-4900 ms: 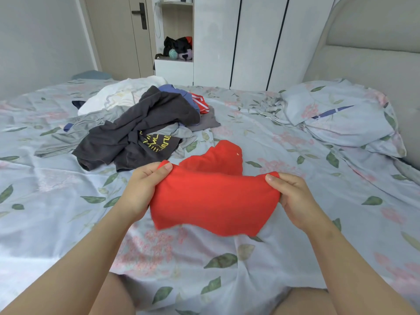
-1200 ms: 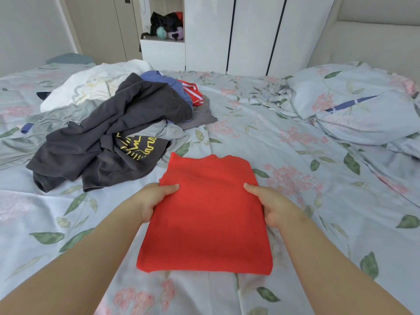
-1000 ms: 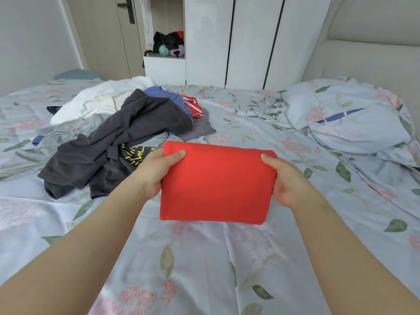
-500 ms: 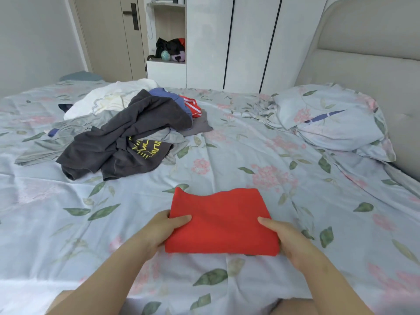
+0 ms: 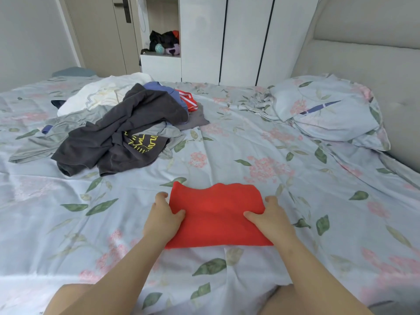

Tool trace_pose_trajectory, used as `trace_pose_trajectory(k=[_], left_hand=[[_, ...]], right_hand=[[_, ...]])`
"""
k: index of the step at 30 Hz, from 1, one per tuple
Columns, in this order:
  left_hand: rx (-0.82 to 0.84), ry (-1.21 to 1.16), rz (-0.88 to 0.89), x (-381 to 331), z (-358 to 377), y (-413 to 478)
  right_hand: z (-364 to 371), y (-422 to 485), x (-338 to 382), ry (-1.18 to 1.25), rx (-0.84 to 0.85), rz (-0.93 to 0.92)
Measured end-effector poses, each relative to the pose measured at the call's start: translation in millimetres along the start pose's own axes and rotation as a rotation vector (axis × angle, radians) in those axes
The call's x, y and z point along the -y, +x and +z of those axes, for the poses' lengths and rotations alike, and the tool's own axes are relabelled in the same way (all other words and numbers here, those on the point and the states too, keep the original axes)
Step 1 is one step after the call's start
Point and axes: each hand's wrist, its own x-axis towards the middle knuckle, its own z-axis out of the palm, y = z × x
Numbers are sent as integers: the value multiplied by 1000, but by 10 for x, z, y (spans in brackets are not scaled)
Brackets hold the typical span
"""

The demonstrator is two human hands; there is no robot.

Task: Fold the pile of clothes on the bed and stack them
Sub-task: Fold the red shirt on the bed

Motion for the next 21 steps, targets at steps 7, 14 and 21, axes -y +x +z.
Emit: trace_pose_trajectory(k=[7,14,21], left_hand=[[49,477,552,-344,135,37],[139,632,339,-137,388,70],[115,432,281,-78,361,65]], right_hand=[[143,104,270,-426,-33,-434],[305,301,24,-361,118,-228],[358,244,-52,-230,-17,-192]])
